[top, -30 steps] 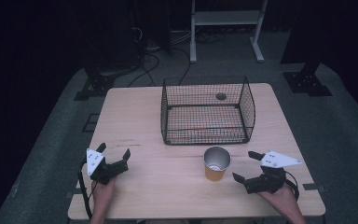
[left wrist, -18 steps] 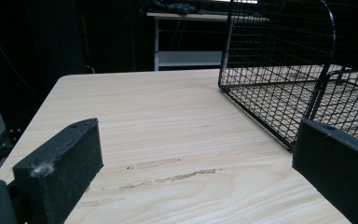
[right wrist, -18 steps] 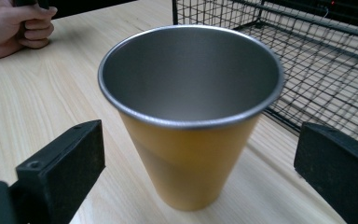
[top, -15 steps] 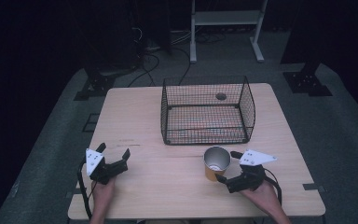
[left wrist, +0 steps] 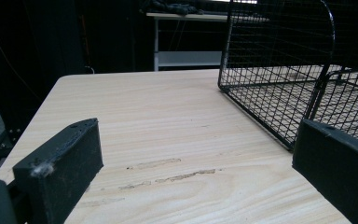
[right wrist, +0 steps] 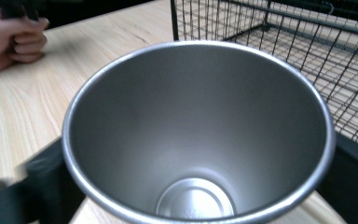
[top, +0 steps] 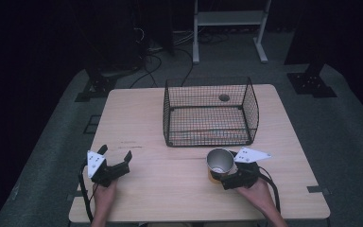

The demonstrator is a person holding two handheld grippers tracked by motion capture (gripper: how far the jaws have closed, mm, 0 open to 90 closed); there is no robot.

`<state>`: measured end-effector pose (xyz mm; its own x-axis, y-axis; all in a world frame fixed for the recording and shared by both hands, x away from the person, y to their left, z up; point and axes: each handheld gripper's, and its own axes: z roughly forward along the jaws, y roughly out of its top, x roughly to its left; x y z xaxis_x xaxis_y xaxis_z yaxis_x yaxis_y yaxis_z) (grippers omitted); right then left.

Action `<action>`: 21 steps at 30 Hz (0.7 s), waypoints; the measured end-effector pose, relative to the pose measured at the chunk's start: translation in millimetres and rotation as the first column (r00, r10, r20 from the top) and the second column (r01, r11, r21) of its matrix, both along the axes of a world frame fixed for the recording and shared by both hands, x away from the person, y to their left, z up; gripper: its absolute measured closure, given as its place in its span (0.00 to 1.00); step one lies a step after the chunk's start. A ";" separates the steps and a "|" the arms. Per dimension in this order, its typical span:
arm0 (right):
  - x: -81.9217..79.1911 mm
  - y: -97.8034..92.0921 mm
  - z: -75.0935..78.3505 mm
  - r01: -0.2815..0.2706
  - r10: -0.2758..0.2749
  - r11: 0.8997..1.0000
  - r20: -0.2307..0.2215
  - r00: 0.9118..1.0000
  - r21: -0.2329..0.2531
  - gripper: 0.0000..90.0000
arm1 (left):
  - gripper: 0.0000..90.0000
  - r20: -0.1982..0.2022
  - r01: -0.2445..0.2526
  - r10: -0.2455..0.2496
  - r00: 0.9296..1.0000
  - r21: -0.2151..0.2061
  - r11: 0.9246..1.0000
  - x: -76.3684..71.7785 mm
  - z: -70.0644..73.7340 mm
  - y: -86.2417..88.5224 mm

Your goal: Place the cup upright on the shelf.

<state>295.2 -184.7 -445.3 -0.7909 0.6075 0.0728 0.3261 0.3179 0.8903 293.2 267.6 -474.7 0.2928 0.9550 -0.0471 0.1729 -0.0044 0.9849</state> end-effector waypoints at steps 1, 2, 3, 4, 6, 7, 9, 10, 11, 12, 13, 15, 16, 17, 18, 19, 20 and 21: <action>0.4 -0.1 0.3 -0.014 0.014 1.000 -0.002 1.000 0.008 0.14 | 0.01 0.001 0.000 0.000 1.000 0.000 1.000 0.0 0.0 -0.1; 0.8 0.2 0.5 -0.018 0.018 1.000 -0.001 1.000 0.003 0.14 | 0.01 0.000 -0.001 0.001 1.000 0.001 1.000 0.0 0.0 -0.1; 1.1 0.1 0.9 -0.022 0.022 1.000 0.000 1.000 -0.002 0.14 | 0.01 0.001 -0.001 0.001 1.000 0.001 1.000 -0.1 0.0 -0.2; 1.8 -0.1 1.8 -0.028 0.028 1.000 -0.006 1.000 -0.006 0.14 | 0.01 0.001 0.000 0.000 1.000 0.001 1.000 -0.1 0.0 -0.2; 3.7 -0.7 4.9 -0.041 0.040 0.999 -0.025 0.999 -0.013 0.14 | 0.01 0.000 -0.001 0.001 1.000 0.002 1.000 -0.2 0.0 -0.2; 4.3 -1.3 6.5 -0.048 0.048 0.999 -0.030 0.998 -0.010 0.15 | 0.01 0.000 -0.001 0.001 1.000 0.002 1.000 -0.2 0.0 -0.1; 6.6 -3.5 12.6 -0.068 0.068 0.998 -0.043 0.997 0.001 0.15 | 0.01 0.000 -0.001 0.001 1.000 0.001 1.000 -0.2 0.0 -0.1; 8.0 -4.9 15.6 -0.075 0.075 0.997 -0.050 0.996 0.011 0.15 | 0.01 0.000 -0.001 0.001 1.000 0.001 1.000 -0.2 0.0 -0.1; 9.6 -6.6 18.7 -0.082 0.083 0.996 -0.057 0.995 0.024 0.15 | 0.01 0.000 -0.001 0.001 1.000 0.001 1.000 -0.2 0.0 0.0; 13.6 -9.9 25.2 -0.107 0.110 0.993 -0.080 0.991 0.049 0.15 | 0.01 0.000 -0.001 0.001 1.000 0.001 1.000 -0.2 0.0 0.0; 14.7 -10.8 27.8 -0.112 0.116 0.992 -0.087 0.989 0.051 0.15 | 0.01 0.000 -0.001 0.001 1.000 0.001 1.000 -0.3 0.0 0.1; 16.1 -11.7 31.2 -0.117 0.121 0.992 -0.087 0.989 0.048 0.15 | 0.01 0.000 0.000 0.000 1.000 0.001 1.000 -0.3 0.0 0.1; 17.6 -12.4 34.9 -0.126 0.130 0.991 -0.091 0.987 0.046 0.15 | 0.01 0.000 0.000 0.000 1.000 0.001 1.000 -0.3 0.0 0.1; 19.7 -13.3 39.4 -0.143 0.148 0.988 -0.100 0.984 0.053 0.15 | 0.01 0.000 -0.001 0.001 1.000 -0.001 1.000 -0.4 0.0 0.1; 21.8 -14.0 44.3 -0.161 0.167 0.985 -0.110 0.980 0.060 0.15 | 0.01 0.000 -0.001 0.001 1.000 -0.002 1.000 -0.4 0.0 0.1; 22.8 -14.3 47.5 -0.169 0.175 0.984 -0.113 0.978 0.062 0.15 | 0.01 0.000 -0.002 0.002 1.000 -0.003 1.000 -0.4 0.0 0.2; 23.9 -14.9 51.6 -0.176 0.183 0.982 -0.112 0.977 0.066 0.15 | 0.01 0.000 -0.002 0.002 1.000 -0.004 1.000 -0.5 0.0 0.3; 26.4 -15.9 59.6 -0.192 0.200 0.978 -0.119 0.973 0.075 0.15 | 0.01 0.002 -0.002 0.002 1.000 -0.005 1.000 -0.5 -0.1 0.4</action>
<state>321.6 -200.6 -385.6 -0.8764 0.4325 0.2119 0.3732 0.3317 0.8664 292.8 268.1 -474.8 0.2906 0.9555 -0.0514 0.1711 0.0009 0.9853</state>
